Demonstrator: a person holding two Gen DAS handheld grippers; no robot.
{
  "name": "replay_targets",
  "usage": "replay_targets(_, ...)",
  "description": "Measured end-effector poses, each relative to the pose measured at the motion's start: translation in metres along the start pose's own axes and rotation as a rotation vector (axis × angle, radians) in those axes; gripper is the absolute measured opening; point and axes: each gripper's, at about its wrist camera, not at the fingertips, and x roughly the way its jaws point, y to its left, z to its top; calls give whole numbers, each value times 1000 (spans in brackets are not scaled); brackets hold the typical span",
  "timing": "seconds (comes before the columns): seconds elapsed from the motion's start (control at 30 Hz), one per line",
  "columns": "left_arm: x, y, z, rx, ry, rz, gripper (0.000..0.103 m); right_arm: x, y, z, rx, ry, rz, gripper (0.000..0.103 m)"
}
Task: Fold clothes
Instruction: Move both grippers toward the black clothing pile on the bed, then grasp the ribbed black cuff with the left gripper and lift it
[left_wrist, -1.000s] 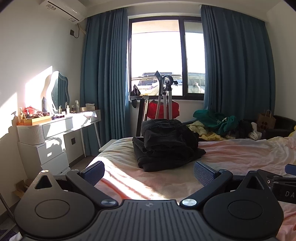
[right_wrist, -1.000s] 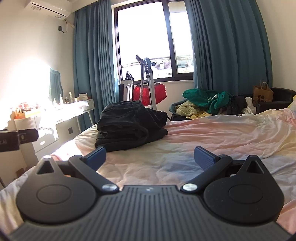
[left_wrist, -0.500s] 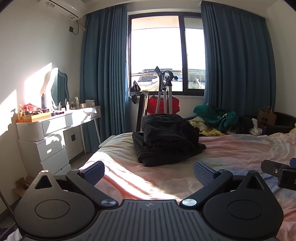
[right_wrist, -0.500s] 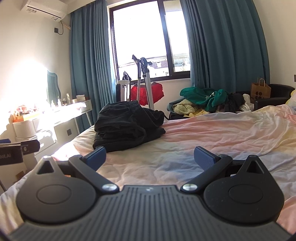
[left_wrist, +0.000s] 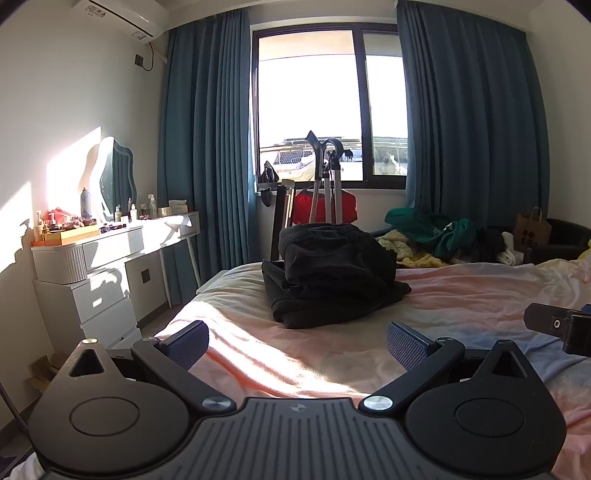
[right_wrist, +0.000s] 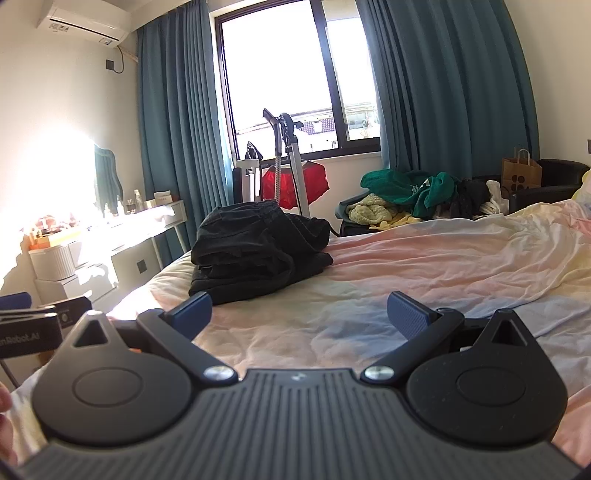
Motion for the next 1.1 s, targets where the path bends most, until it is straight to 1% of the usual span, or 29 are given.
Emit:
replay_targets(0.2, 10, -9, -9, -10, 20, 12, 103, 0, -1, 4, 7, -7, 0, 103)
replay_targets(0.33, 38, -17, -12, 6, 73, 0, 103, 6, -4, 25, 16, 3, -8, 103)
replay_targets(0.43, 71, -31, -2, 39, 103, -42, 103, 11, -15, 47, 35, -5, -15, 103)
replay_targets(0.5, 107, -44, 8, 65, 123, -62, 103, 13, -26, 56, 62, -18, -22, 103)
replay_targets(0.6, 165, -71, 23, 107, 133, -80, 103, 23, -42, 43, 86, -13, -53, 103)
replay_targets(0.63, 191, -82, 30, 128, 137, -78, 103, 29, -44, 37, 72, 4, -64, 103)
replay_targets(0.7, 239, -103, 42, 170, 139, -68, 101, 46, -49, 21, 30, 49, -114, 103)
replay_targets(0.8, 308, -135, 57, 226, 122, -40, 100, 66, -62, 10, 72, 100, -143, 103)
replay_targets(0.87, 357, -158, 66, 246, 120, -27, 97, 75, -69, 9, 104, 94, -151, 103)
replay_targets(0.97, 419, -186, 79, 270, 114, -10, 96, 87, -73, 3, 97, 52, -186, 103)
replay_targets(1.03, 453, -202, 85, 307, 100, 15, 96, 95, -78, -5, 110, 21, -202, 103)
replay_targets(1.1, 483, -216, 91, 328, 98, 39, 96, 106, -83, -11, 119, 22, -217, 103)
